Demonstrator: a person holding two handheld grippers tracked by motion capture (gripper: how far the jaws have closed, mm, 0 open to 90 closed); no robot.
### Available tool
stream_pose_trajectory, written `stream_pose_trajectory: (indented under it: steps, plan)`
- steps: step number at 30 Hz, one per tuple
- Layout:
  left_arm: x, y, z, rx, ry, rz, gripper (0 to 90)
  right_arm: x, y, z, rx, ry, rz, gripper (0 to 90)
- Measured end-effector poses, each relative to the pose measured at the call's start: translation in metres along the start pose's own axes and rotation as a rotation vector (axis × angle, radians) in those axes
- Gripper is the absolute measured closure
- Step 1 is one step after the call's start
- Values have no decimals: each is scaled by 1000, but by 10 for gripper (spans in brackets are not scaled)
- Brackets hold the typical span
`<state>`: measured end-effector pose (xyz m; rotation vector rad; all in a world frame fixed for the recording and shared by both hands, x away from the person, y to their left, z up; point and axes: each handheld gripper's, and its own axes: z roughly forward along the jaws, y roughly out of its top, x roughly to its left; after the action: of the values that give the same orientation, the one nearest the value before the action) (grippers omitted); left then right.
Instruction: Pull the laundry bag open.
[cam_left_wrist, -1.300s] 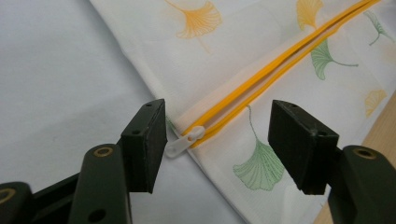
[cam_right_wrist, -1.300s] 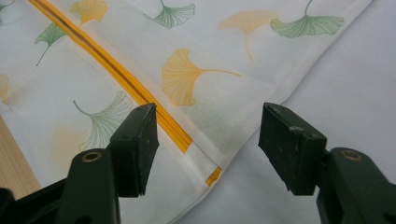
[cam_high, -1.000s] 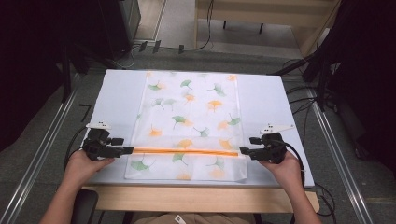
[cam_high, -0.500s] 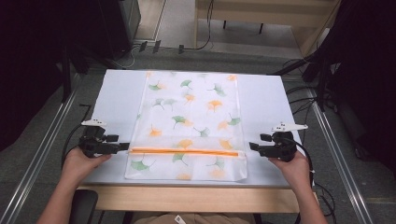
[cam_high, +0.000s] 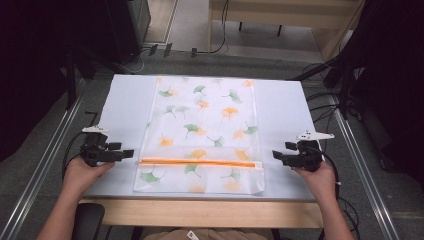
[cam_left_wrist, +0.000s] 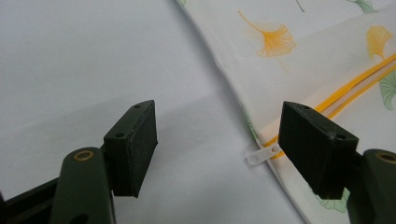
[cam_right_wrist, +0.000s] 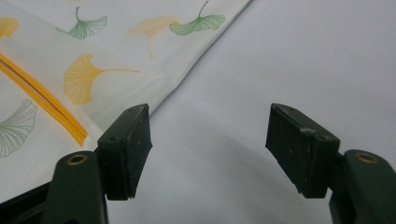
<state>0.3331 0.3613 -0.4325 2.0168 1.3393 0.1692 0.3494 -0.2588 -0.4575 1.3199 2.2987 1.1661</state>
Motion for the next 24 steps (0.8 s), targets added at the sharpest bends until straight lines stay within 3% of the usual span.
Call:
stream_pose_trajectory:
  steps: [24]
  plan:
    - [1,0,2,5,8,-11,286,0,-1,3,19,-12,-9,319]
